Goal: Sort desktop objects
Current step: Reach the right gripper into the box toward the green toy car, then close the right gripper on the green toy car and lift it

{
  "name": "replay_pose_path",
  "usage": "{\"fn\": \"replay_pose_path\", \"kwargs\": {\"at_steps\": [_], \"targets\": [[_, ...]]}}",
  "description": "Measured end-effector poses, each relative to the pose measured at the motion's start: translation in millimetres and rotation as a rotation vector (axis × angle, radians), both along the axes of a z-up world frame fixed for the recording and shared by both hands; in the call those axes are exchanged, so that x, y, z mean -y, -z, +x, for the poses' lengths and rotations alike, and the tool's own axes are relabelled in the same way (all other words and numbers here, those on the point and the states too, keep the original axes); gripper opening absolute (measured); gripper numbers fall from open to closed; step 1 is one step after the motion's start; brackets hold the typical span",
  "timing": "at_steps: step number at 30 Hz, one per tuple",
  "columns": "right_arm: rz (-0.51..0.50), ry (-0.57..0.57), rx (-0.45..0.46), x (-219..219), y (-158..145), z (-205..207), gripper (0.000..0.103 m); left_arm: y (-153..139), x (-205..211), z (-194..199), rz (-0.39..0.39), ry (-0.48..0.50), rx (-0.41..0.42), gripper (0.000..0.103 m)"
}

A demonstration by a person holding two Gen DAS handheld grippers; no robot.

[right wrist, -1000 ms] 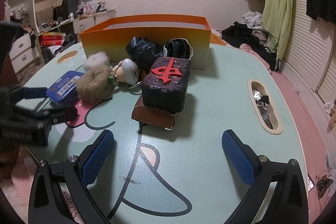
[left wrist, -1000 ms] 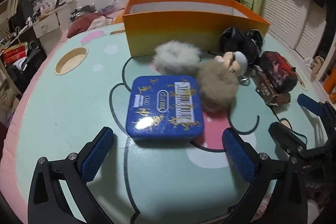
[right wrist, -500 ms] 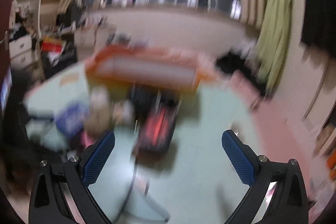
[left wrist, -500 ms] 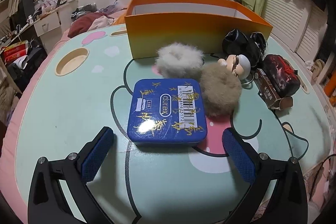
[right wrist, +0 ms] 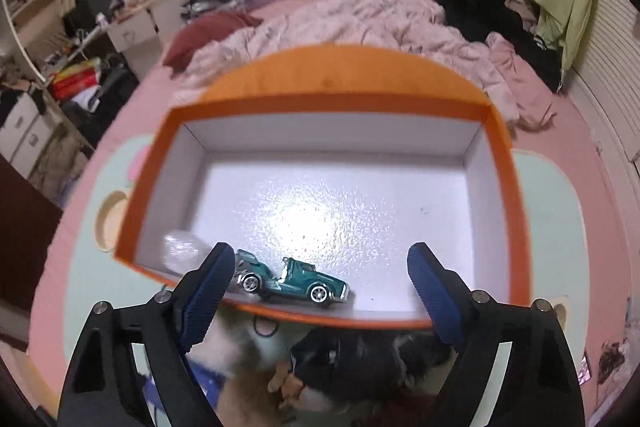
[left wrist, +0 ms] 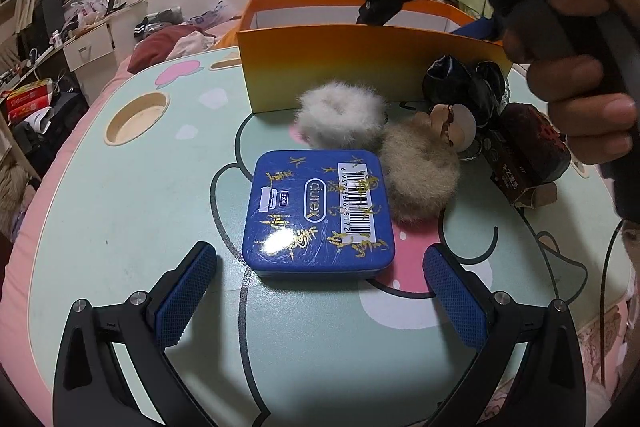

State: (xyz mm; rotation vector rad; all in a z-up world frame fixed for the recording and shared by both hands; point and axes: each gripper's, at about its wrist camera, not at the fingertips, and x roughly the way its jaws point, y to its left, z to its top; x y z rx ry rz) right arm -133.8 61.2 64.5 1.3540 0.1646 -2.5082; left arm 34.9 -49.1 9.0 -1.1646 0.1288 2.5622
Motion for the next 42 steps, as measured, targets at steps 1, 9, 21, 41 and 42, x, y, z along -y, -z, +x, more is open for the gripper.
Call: {"fn": "replay_pose_path", "kwargs": {"at_steps": [1,9,21,41,42], "targets": [[0.017,0.0,-0.014,2.2,-0.6,-0.3,0.089,0.4,0.9,-0.6,0.001,0.003,0.0,0.103],[0.014,-0.017,0.019,-0.4,1.7,-8.3,0.089,0.6,1.4,-1.1,0.001,0.025,0.0,0.103],[-0.015,-0.159,0.534,-3.3,17.5,-67.1,0.055,0.7,2.0,-1.2,0.002,0.042,0.0,0.103],[-0.139,-0.085,0.339,-36.9,-25.2,-100.0,0.05,0.0,2.4,-1.6,0.001,0.066,-0.001,0.103],[-0.118,-0.11,0.349,-31.1,-25.7,-97.7,0.054,-0.1,2.4,-1.6,0.001,0.066,-0.001,0.103]]}}
